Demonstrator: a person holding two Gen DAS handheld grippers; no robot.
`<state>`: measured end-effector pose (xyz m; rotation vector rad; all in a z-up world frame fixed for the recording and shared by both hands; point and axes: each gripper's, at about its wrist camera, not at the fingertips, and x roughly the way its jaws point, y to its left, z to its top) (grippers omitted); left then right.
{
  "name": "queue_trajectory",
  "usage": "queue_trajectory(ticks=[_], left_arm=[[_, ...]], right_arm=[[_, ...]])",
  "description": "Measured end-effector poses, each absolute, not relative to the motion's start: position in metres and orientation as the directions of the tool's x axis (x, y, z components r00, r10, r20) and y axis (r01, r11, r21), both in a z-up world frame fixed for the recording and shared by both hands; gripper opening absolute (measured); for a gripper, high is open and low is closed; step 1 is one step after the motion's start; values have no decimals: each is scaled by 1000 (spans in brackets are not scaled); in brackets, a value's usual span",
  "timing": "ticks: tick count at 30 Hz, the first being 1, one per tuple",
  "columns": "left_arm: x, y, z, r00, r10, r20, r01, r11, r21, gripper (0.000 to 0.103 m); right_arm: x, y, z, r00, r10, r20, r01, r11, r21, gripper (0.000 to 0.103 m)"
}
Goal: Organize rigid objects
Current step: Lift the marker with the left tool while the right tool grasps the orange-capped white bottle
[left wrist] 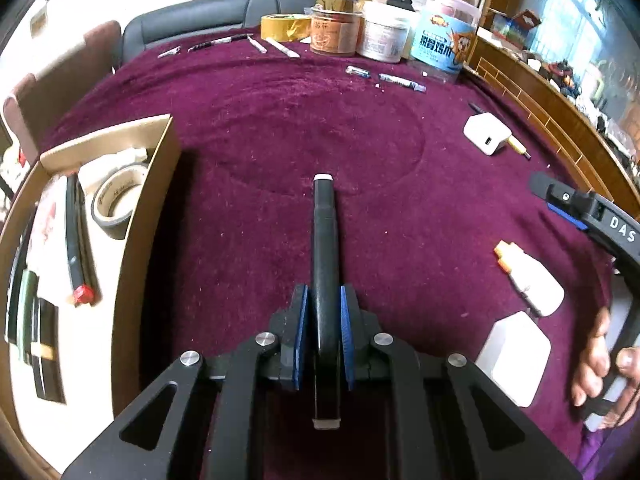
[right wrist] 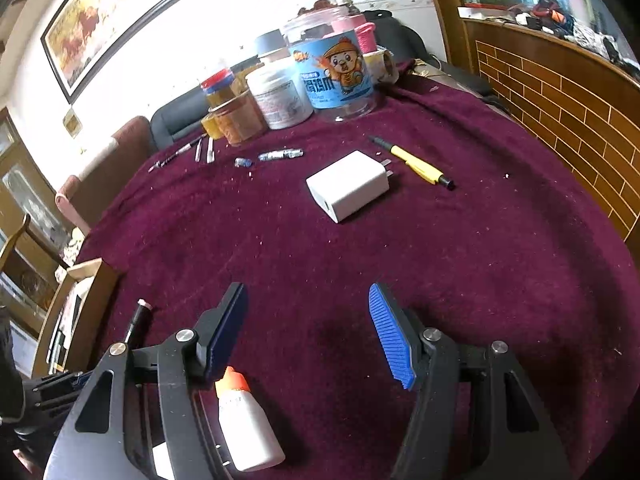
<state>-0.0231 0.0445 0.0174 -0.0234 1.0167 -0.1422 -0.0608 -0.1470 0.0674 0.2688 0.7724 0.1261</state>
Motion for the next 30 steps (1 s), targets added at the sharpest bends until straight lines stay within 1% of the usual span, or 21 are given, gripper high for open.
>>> queue_trajectory(ticks=[2,5,8,11,13,15,16,17,19,24,27,30], left_arm=[[-22,44,17,512,-136,-848,115,989,-89,12],[-32,58,25,503,-202,-840,124,979,-161,11],[-49,74,40,529,-242,-813,124,970,-208,11],[-67,95,55,548,-303,-780,115,951,-288,11],[-82,113,66,569,-336,-751,106,935,-338,11],[-92,127,74,588,-345,-732,98,928,-359,11],[-99,137,78,600,-340,-724,89,928,-362,11],[-104,146,81,611,-330,-720,76,929,-362,11],[-113,169,84,632,-291,-718,34,936,-349,11],[-119,219,66,625,-220,-749,-89,933,-348,12],[-117,236,46,586,-223,-779,-145,917,-372,12],[-116,238,30,560,-259,-787,-158,899,-409,12]], right_arm=[[-61,-145,65,704,212,-678,-20,960,280,62],[-62,-142,65,662,248,-707,-38,954,299,62],[-74,-130,68,609,294,-737,-111,951,288,62],[-85,-110,68,563,267,-782,-188,963,194,62],[-89,-97,65,551,201,-810,-214,972,95,62],[-88,-89,58,532,150,-834,-224,974,32,48],[-87,-86,52,512,137,-848,-232,973,16,33],[-86,-84,49,499,127,-857,-234,972,8,25],[-87,-83,47,510,99,-855,-227,974,-22,24],[-91,-91,63,524,136,-841,-185,982,44,24],[-95,-87,83,532,190,-825,-193,976,100,24],[-100,-68,100,529,238,-815,-232,964,132,24]])
